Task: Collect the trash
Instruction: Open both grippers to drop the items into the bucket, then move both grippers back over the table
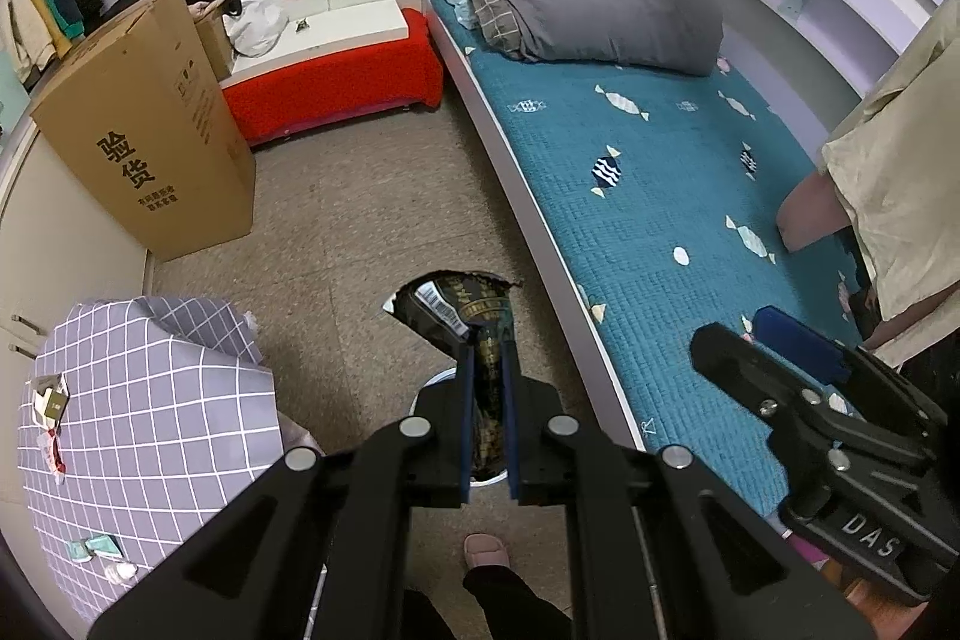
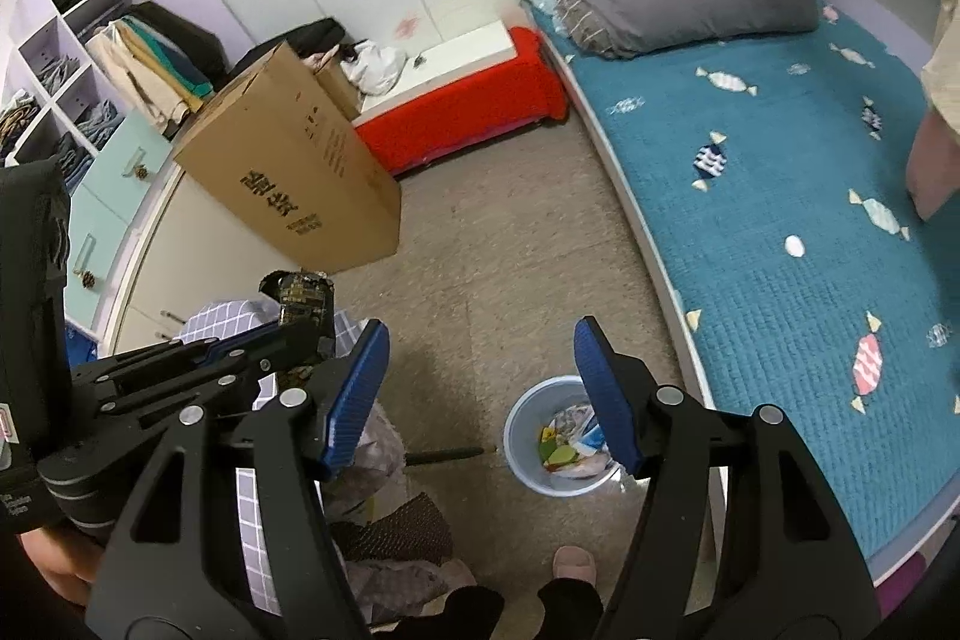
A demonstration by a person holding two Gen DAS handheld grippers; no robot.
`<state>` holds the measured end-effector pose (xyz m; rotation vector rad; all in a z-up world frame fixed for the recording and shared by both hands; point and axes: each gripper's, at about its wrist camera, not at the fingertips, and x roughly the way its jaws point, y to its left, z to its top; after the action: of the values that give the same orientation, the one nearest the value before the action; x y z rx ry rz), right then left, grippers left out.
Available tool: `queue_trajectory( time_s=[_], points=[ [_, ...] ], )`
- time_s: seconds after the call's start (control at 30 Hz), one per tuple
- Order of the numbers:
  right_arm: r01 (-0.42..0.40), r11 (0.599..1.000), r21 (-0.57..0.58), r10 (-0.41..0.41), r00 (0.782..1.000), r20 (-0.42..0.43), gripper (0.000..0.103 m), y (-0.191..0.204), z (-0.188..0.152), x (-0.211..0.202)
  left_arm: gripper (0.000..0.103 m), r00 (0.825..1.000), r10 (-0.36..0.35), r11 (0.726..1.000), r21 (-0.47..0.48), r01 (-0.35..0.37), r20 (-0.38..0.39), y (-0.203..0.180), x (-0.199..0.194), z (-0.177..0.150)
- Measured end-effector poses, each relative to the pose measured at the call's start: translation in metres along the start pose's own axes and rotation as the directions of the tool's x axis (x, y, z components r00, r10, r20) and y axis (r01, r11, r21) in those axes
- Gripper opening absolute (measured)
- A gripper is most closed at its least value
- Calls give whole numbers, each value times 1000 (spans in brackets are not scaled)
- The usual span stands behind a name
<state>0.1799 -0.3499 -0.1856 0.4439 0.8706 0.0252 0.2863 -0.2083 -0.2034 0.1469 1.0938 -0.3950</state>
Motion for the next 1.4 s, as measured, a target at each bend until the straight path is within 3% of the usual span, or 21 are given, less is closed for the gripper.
queue_trajectory(
  time_s=[0.17, 0.2, 0.3, 0.33, 0.97, 1.4],
  points=[
    [20, 1000, 13, -20, 999, 28, 64, -3, 1, -9, 12, 1000, 6, 1000, 5, -6, 20, -2, -3, 1],
    [25, 1000, 15, -25, 999, 34, 64, -4, 1, -10, 17, 1000, 4, 1000, 3, -4, 31, -2, -4, 1],
    [44, 999, 28, -45, 998, 50, 64, -5, 0, -15, 61, 999, 10, 1000, 11, -11, 43, -4, -8, 0],
    [44, 999, 31, -46, 998, 51, 64, -5, 0, -15, 63, 998, 18, 1000, 10, -19, 59, -3, -11, 0],
    [4, 1000, -27, -3, 1000, 26, 64, 29, -18, -16, 67, 996, 42, 998, -57, -37, 84, 26, -43, -25],
    [-94, 983, -161, 87, 995, -50, 64, 96, -36, 4, 67, 989, 115, 970, -225, -92, 91, 94, -72, -67]
  ],
)
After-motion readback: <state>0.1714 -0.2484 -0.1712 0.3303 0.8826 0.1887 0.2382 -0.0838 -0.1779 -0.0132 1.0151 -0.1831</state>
